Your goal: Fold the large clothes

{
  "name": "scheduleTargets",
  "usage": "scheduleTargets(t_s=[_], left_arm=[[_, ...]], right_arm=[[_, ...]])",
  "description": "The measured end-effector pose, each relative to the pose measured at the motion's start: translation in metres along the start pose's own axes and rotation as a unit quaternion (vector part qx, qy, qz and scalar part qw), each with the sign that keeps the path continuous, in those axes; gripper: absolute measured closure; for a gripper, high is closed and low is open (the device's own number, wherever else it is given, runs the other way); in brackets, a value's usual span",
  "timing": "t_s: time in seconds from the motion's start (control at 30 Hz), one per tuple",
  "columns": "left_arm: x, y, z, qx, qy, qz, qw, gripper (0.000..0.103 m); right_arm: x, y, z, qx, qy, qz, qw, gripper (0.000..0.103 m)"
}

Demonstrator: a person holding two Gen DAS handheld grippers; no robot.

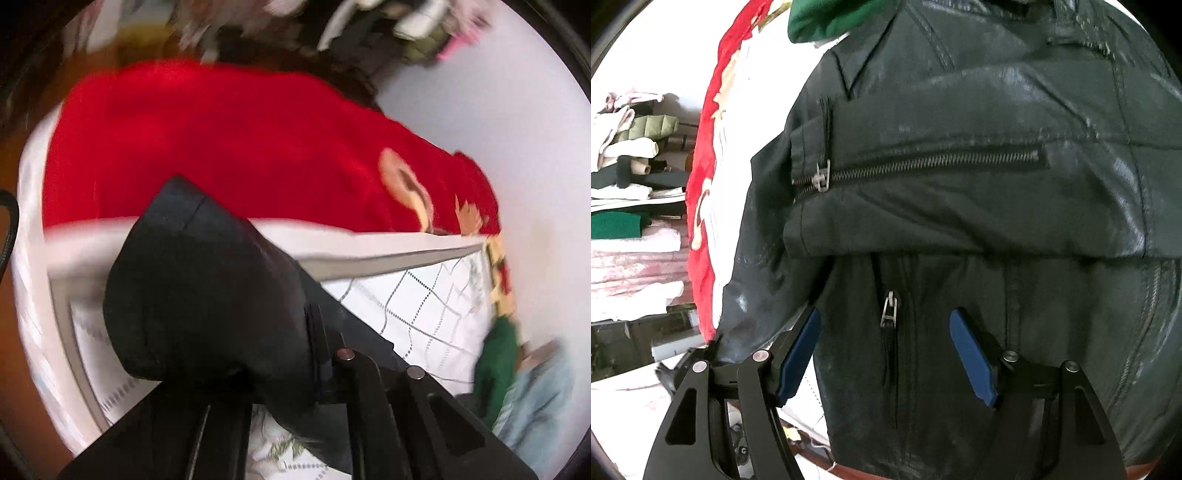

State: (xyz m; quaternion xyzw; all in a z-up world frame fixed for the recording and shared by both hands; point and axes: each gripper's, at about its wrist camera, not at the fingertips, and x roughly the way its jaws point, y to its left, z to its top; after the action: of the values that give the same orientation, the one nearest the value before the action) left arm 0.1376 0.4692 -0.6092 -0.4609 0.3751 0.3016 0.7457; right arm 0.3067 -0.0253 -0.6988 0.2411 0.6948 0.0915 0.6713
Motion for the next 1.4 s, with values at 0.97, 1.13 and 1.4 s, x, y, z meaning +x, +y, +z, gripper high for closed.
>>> scheduleTargets(t_s=[0.97, 1.13, 1.4], left_arm=[[0.021, -0.387, -0.436, 0.577, 0.222, -0.159, 0.7696, 0.080], [0.012, -0.379, -0.442, 0.575, 0.228, -0.180, 0.7647, 0.006], [-0.006, -0.349, -0.346, 0.546, 0.148, -0.093, 0.8192, 0.006]], right_arm=[[-0.142, -0.262, -0.015, 0.213, -0.138, -0.126, 0.959, 0.029], [-0.160, -0.288, -0.026, 0.215, -0.144, -0.111, 0.959, 0.023], [-0.188, -0.280, -0.001, 0.210, -0.160, -0.020, 0.964, 0.022]])
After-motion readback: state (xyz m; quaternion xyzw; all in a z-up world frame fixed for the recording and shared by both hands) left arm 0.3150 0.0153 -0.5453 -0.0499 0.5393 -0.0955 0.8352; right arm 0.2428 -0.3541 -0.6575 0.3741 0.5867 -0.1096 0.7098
